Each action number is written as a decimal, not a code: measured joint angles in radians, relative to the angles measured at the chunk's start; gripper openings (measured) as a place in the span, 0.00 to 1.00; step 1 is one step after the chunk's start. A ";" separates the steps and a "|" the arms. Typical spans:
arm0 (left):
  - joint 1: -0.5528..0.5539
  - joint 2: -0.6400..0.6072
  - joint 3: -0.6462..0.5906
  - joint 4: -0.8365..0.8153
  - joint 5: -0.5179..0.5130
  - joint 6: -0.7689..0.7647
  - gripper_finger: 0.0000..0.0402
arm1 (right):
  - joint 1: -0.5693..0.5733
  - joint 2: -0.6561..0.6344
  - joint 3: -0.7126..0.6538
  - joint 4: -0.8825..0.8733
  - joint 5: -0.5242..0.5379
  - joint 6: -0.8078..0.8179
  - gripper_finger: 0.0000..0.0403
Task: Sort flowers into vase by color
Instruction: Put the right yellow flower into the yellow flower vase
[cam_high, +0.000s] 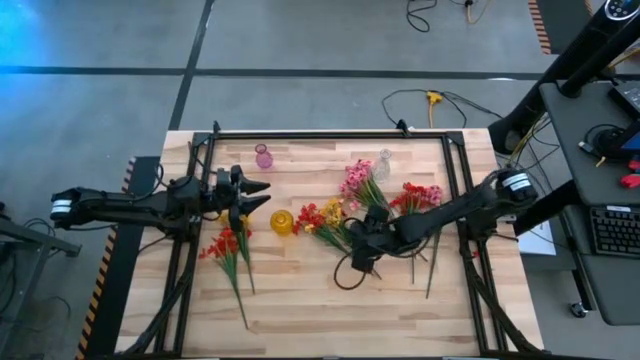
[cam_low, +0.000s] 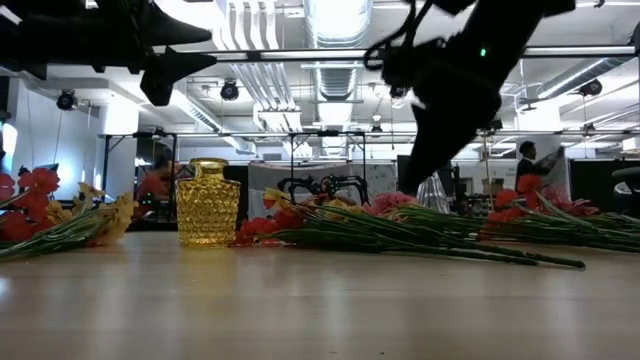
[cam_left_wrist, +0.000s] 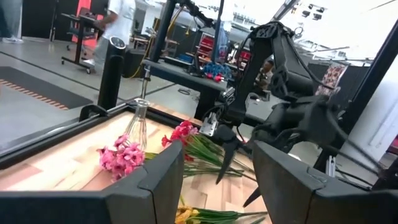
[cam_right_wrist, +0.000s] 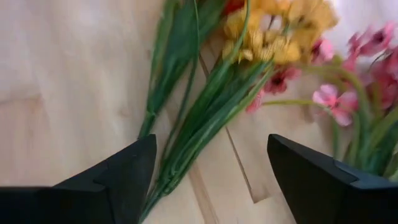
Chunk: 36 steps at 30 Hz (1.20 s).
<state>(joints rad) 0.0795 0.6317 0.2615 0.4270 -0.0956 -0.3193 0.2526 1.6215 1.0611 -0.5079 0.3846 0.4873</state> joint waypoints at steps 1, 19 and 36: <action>0.000 0.003 0.000 0.000 0.000 0.000 0.43 | -0.014 0.010 -0.003 0.015 -0.024 -0.001 0.75; 0.000 0.033 -0.001 0.003 0.000 -0.004 0.43 | -0.129 0.125 -0.037 0.207 -0.152 -0.056 0.65; 0.000 0.039 0.000 0.008 0.000 -0.007 0.43 | -0.139 0.123 -0.042 0.214 -0.148 -0.009 0.08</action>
<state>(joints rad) 0.0792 0.6708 0.2615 0.4347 -0.0959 -0.3266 0.1139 1.7446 1.0187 -0.2935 0.2363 0.4787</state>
